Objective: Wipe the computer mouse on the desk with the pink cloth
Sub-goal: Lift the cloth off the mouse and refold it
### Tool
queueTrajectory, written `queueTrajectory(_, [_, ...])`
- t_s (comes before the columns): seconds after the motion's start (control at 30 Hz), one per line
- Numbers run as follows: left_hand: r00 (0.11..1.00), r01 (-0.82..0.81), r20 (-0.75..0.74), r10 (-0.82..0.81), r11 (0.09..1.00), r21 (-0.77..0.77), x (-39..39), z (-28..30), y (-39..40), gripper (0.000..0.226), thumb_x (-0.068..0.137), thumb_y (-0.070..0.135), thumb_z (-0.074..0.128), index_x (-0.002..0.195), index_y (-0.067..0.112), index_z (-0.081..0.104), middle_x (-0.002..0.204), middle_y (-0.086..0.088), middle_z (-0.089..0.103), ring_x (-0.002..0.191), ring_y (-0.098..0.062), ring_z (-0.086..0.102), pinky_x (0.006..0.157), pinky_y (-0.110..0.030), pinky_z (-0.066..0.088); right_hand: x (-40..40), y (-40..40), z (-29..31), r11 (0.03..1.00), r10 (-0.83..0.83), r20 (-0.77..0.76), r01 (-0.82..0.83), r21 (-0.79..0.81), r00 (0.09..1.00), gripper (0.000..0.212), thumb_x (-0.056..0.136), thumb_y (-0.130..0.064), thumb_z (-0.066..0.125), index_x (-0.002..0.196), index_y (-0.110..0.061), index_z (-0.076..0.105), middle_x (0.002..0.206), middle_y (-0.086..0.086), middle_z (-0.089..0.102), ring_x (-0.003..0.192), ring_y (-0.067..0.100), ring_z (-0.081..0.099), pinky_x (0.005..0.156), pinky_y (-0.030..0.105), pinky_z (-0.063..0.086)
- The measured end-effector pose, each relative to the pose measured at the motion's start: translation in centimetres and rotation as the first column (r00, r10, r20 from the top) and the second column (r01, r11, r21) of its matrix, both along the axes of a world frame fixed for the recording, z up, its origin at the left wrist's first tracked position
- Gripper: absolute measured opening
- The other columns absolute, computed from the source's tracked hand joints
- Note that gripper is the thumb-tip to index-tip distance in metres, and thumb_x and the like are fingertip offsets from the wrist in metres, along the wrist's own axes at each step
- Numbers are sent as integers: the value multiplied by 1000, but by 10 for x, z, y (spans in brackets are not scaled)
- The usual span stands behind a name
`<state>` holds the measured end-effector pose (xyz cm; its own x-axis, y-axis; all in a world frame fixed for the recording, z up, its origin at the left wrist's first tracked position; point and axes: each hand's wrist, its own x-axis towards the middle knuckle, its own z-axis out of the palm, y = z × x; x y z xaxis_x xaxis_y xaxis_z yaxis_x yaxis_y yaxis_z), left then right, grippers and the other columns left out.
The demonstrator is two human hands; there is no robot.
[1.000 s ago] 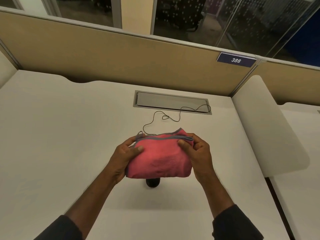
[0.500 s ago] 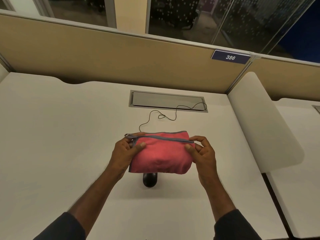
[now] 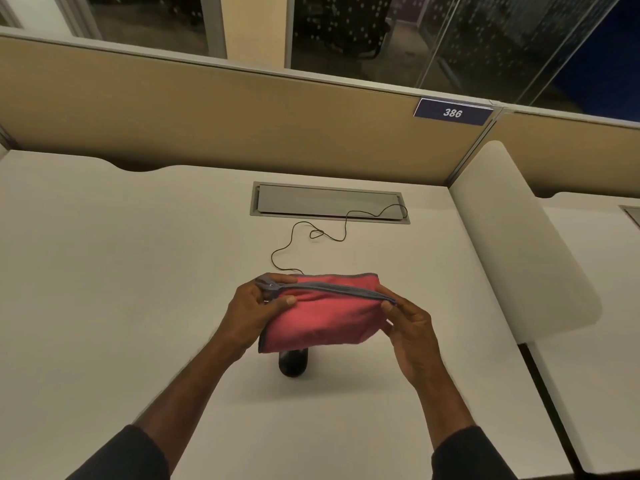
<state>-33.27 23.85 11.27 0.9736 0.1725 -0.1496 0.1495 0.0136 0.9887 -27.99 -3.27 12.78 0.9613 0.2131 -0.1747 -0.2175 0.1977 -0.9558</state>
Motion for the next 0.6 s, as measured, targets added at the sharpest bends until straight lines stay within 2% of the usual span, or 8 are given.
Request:
queueTrajectory(0.13, [1000, 15, 28, -15, 1000, 4, 1, 5, -3, 24, 76, 36, 78, 99, 37, 75, 106, 14, 74, 99, -8, 70, 79, -21, 56, 1, -2, -5, 997, -22, -46, 25, 67, 999, 28, 82, -16, 65, 108, -21, 76, 115, 7, 72, 106, 20, 66, 85, 34, 55])
queueTrajectory(0.23, [1000, 23, 11, -23, 1000, 11, 1, 5, -1, 20, 75, 36, 77, 95, 33, 75, 104, 11, 74, 96, -8, 69, 75, -22, 54, 3, -3, -7, 996, -18, -22, 20, 81, 1000, 28, 83, -16, 64, 108, -19, 76, 112, 7, 72, 105, 19, 67, 83, 32, 56])
queueTrajectory(0.4, [989, 147, -3, -147, 989, -1, -3, 10, 1, 14, 80, 40, 74, 88, 28, 70, 90, 10, 70, 81, -3, 64, 61, -18, 49, 7, -7, -7, 998, 28, -21, -26, 63, 999, 26, 79, -23, 71, 104, -18, 77, 108, 5, 73, 101, 16, 66, 74, 28, 55])
queueTrajectory(0.47, [980, 199, 20, -199, 979, -42, -4, 12, 1, 22, 81, 43, 74, 88, 23, 68, 87, 8, 68, 74, -4, 61, 58, -16, 47, 9, -8, -7, 999, 20, -12, -19, 40, 1000, 32, 76, -29, 78, 105, -15, 76, 108, 7, 73, 100, 16, 67, 75, 25, 54])
queueTrajectory(0.6, [980, 198, 38, -195, 976, -86, -6, 12, -3, 25, 80, 43, 73, 85, 19, 67, 80, 4, 63, 68, -8, 56, 55, -20, 45, 12, -4, -7, 999, -30, -2, 30, -20, 1000, 28, 80, -27, 72, 104, -14, 76, 110, 10, 73, 102, 18, 68, 81, 23, 54])
